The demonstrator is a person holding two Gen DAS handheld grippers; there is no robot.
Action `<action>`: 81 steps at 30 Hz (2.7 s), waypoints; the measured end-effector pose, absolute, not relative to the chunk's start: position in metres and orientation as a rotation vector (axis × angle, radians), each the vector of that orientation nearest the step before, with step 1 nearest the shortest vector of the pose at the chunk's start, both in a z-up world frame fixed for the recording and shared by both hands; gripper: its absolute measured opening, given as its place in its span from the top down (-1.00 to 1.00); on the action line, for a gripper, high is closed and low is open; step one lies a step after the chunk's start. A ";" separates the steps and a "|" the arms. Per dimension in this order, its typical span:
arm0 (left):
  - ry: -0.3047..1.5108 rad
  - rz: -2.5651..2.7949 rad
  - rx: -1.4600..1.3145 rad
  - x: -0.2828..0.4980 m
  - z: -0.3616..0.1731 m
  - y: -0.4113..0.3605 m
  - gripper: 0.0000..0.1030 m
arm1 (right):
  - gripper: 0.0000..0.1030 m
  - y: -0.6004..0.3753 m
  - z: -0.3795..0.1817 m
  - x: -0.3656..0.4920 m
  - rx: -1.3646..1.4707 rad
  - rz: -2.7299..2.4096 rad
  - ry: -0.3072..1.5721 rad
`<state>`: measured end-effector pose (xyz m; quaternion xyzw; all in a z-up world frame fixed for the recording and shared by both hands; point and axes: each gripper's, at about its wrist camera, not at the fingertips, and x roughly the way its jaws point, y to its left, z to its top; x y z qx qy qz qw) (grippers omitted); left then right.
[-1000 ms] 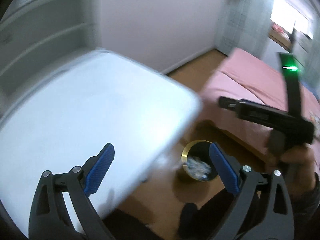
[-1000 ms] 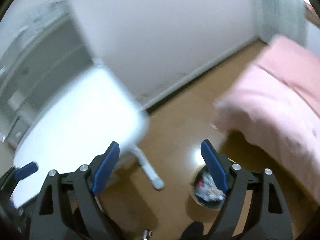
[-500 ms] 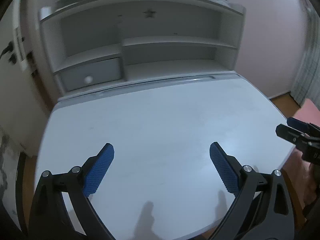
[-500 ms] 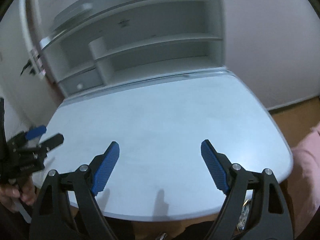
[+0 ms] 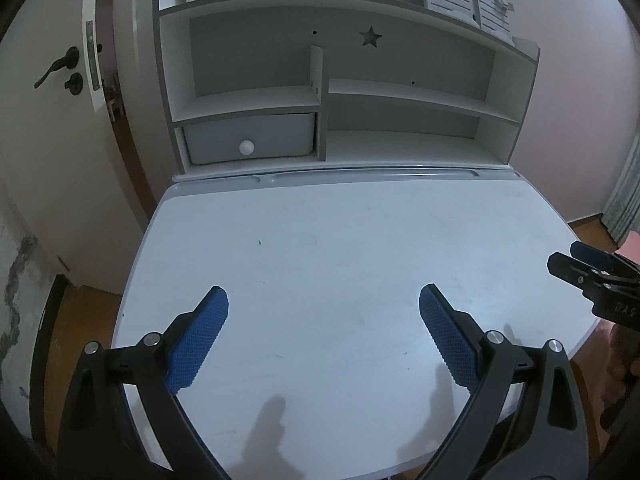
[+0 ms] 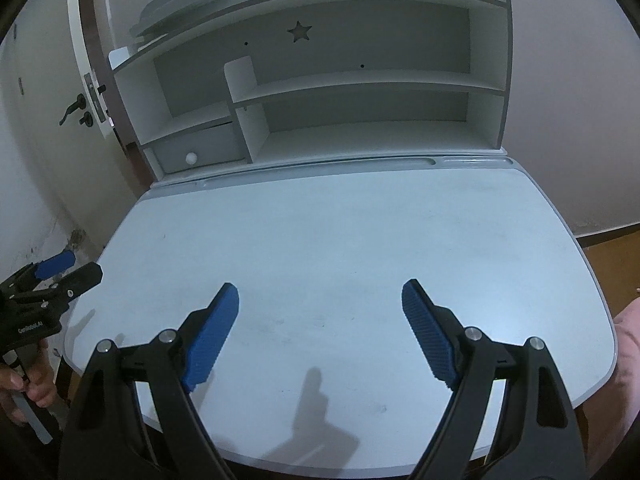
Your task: Collect trash
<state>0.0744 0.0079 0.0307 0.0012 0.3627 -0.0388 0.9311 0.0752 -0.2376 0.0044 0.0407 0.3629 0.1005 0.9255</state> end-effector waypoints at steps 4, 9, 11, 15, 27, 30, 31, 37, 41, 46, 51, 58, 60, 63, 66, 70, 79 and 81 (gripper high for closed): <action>0.754 -0.086 0.013 0.078 0.026 0.006 -0.82 | -0.57 -0.239 0.005 0.075 0.085 0.199 0.742; 0.751 -0.092 0.024 0.076 0.026 0.001 -0.82 | -0.58 -0.242 0.007 0.072 0.092 0.196 0.733; 0.751 -0.096 0.022 0.075 0.027 -0.001 -0.82 | -0.58 -0.243 0.008 0.071 0.094 0.199 0.732; 0.749 -0.100 0.026 0.073 0.028 -0.004 -0.82 | -0.59 -0.243 0.009 0.071 0.096 0.200 0.730; 0.751 -0.102 0.033 0.072 0.028 -0.004 -0.82 | -0.59 -0.244 0.011 0.070 0.096 0.203 0.723; 0.753 -0.102 0.034 0.072 0.028 -0.005 -0.82 | -0.59 -0.243 0.011 0.070 0.095 0.202 0.724; 0.752 -0.102 0.034 0.072 0.028 -0.005 -0.82 | -0.59 -0.243 0.011 0.070 0.094 0.203 0.724; 0.758 -0.103 0.036 0.072 0.026 -0.005 -0.82 | -0.59 -0.243 0.010 0.070 0.096 0.200 0.724; 0.758 -0.099 0.038 0.072 0.025 -0.006 -0.82 | -0.59 -0.243 0.010 0.069 0.096 0.202 0.723; 0.758 -0.102 0.040 0.073 0.024 -0.005 -0.82 | -0.60 -0.244 0.009 0.070 0.096 0.201 0.725; 0.759 -0.103 0.045 0.072 0.023 -0.006 -0.82 | -0.60 -0.244 0.009 0.071 0.093 0.200 0.726; 0.760 -0.102 0.049 0.074 0.023 -0.005 -0.83 | -0.60 -0.245 0.009 0.071 0.095 0.199 0.728; 0.762 -0.105 0.049 0.075 0.023 -0.005 -0.85 | -0.60 -0.245 0.009 0.070 0.095 0.200 0.727; 0.763 -0.105 0.053 0.075 0.023 -0.006 -0.85 | -0.60 -0.245 0.009 0.071 0.091 0.200 0.727; 0.762 -0.105 0.057 0.073 0.023 -0.007 -0.85 | -0.61 -0.245 0.008 0.071 0.088 0.200 0.730; 0.759 -0.105 0.062 0.073 0.023 -0.007 -0.85 | -0.61 -0.246 0.008 0.071 0.089 0.199 0.729; 0.758 -0.106 0.074 0.076 0.022 -0.007 -0.85 | -0.62 -0.248 0.008 0.071 0.090 0.196 0.729; 0.755 -0.108 0.078 0.075 0.022 -0.007 -0.85 | -0.62 -0.248 0.008 0.071 0.091 0.197 0.729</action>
